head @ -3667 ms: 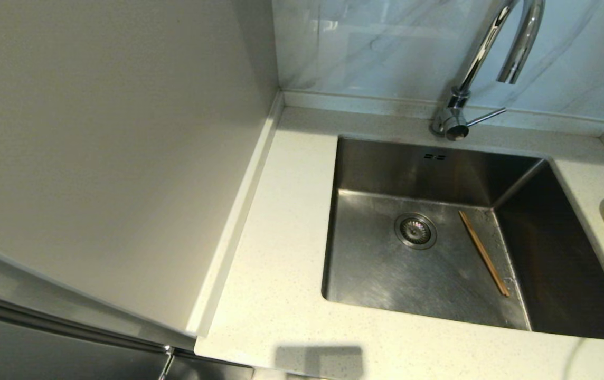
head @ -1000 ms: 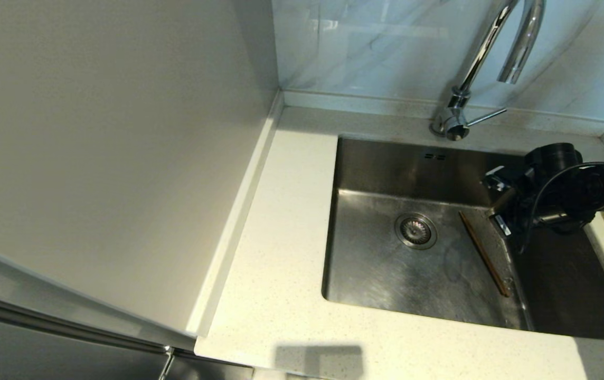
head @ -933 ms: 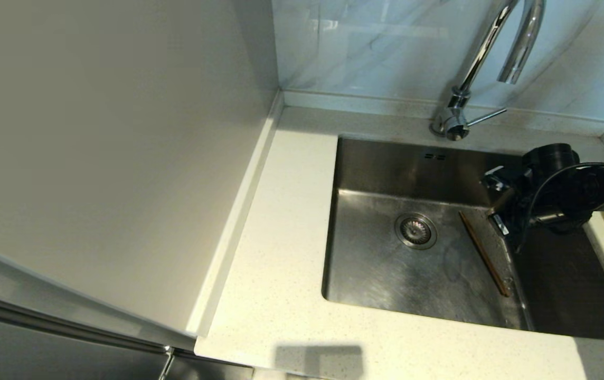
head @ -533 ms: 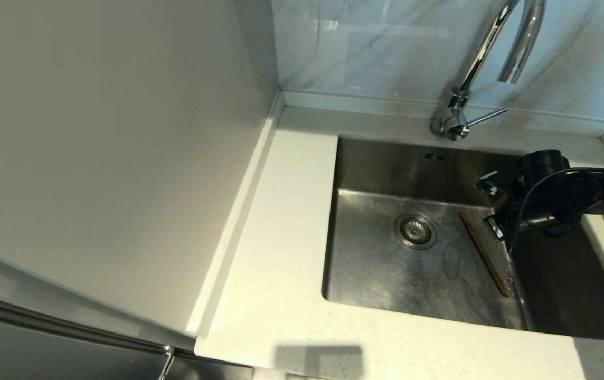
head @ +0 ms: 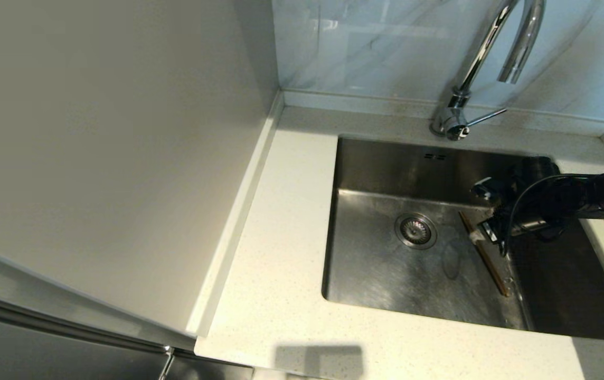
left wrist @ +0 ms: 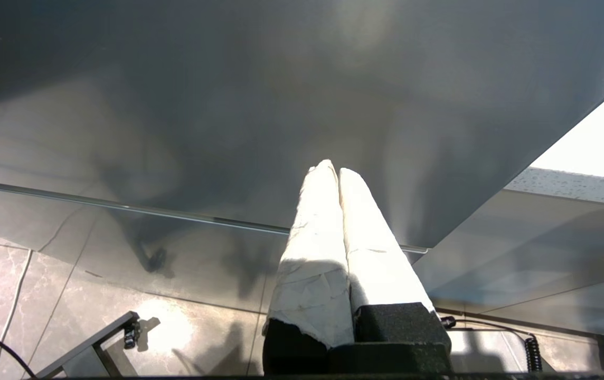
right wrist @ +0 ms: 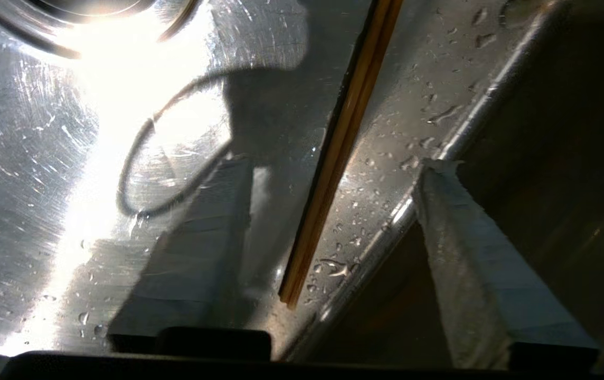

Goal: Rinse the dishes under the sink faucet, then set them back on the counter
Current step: Put the chopsticks back to the table from the sink

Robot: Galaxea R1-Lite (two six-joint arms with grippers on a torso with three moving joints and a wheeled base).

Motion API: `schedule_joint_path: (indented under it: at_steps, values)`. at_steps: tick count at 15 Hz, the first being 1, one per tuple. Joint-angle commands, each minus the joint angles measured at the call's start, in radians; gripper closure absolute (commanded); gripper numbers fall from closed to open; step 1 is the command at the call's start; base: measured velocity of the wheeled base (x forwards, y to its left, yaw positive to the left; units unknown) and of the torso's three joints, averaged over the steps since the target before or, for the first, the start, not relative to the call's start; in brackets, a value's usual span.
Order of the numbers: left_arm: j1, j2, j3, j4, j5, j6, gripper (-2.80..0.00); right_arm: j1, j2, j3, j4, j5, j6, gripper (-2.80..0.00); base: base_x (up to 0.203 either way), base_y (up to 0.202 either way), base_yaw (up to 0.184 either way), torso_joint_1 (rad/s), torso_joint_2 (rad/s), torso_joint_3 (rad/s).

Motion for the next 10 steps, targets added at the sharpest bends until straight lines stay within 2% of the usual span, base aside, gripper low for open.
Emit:
schedule_joint_path:
  at_steps: [1,7,10]
  values:
    - [0.0,-0.003,0.0,0.0,0.0,-0.001,0.0,-0.005,0.043,-0.018,0.0,0.008,-0.001,-2.8,0.0,0.0,0.0,0.0,0.0,0.0]
    - [0.0,-0.003,0.0,0.0,0.0,-0.001,0.0,-0.025,0.149,-0.152,0.02,0.071,0.027,-2.8,0.0,0.0,0.0,0.0,0.0,0.0]
    - [0.0,-0.003,0.0,0.0,0.0,-0.001,0.0,-0.046,0.186,-0.242,0.116,0.104,0.031,-2.8,0.0,0.0,0.0,0.0,0.0,0.0]
